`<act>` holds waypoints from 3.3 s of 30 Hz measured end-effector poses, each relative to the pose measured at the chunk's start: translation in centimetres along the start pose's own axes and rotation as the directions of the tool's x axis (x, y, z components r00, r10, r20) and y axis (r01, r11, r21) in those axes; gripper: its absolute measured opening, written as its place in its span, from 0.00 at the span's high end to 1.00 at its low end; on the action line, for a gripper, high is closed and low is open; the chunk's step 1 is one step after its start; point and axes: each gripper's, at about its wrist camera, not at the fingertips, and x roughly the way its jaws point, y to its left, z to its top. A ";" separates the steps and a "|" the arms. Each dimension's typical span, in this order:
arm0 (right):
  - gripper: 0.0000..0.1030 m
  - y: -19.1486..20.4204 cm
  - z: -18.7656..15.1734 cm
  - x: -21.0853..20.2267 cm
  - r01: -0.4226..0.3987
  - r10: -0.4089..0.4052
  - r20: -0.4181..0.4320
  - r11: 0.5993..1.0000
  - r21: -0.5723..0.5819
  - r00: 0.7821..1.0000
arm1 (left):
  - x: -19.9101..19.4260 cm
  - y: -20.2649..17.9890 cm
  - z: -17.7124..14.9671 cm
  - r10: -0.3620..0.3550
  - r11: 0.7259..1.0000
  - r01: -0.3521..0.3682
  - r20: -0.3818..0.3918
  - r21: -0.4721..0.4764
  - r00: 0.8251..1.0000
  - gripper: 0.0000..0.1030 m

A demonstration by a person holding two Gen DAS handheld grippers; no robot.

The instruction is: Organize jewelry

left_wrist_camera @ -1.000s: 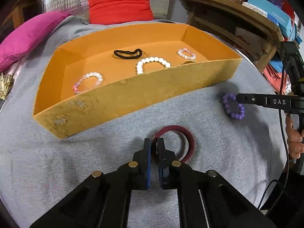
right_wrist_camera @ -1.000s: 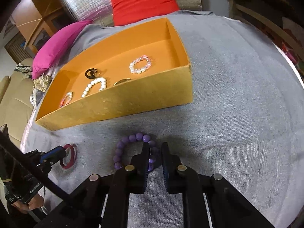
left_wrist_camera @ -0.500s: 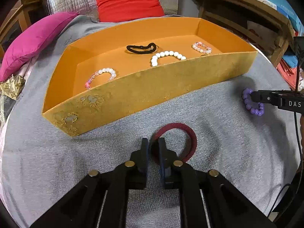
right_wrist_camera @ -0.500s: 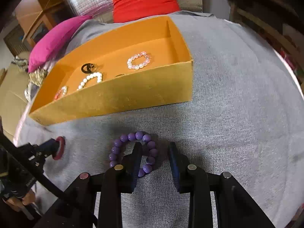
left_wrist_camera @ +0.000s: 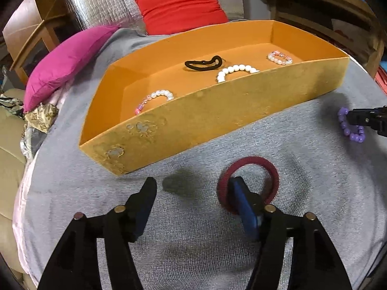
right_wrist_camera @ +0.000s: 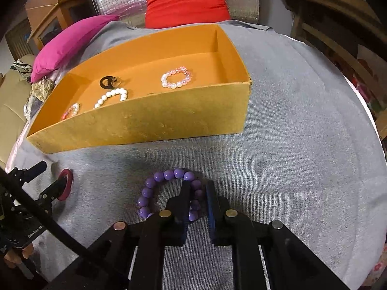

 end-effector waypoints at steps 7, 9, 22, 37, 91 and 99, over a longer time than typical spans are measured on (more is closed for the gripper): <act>0.87 -0.1 -0.1 -0.1 -0.004 0.004 -0.001 1.000 0.007 1.000 | 0.0 0.1 -0.2 0.032 0.999 -0.032 0.014 -0.003 0.999 0.27; 0.87 -0.2 0.0 -0.1 -0.008 0.008 -0.001 1.000 0.011 1.000 | 0.0 0.2 -0.3 0.037 0.999 -0.037 0.017 -0.008 0.999 0.25; 0.85 -0.6 -0.1 -0.3 -0.018 0.018 -0.006 0.999 0.027 1.000 | 0.2 1.1 -1.0 0.043 0.991 -0.039 0.029 -0.126 0.999 0.13; 0.67 0.2 -0.6 -0.6 0.011 -0.010 -0.013 0.998 0.061 1.000 | 0.8 2.6 -0.7 -0.029 0.970 0.006 -0.088 -0.242 0.996 0.06; 0.79 2.3 -3.3 -1.8 -0.144 0.148 -0.041 0.986 0.084 0.988 | -2.9 3.7 -1.7 -0.265 0.951 0.263 0.006 -0.164 0.964 0.43; 0.78 2.4 -3.3 -1.9 -0.137 0.140 -0.039 0.988 0.069 0.989 | -3.6 3.0 -1.8 -0.262 0.958 0.263 0.030 -0.113 0.965 0.43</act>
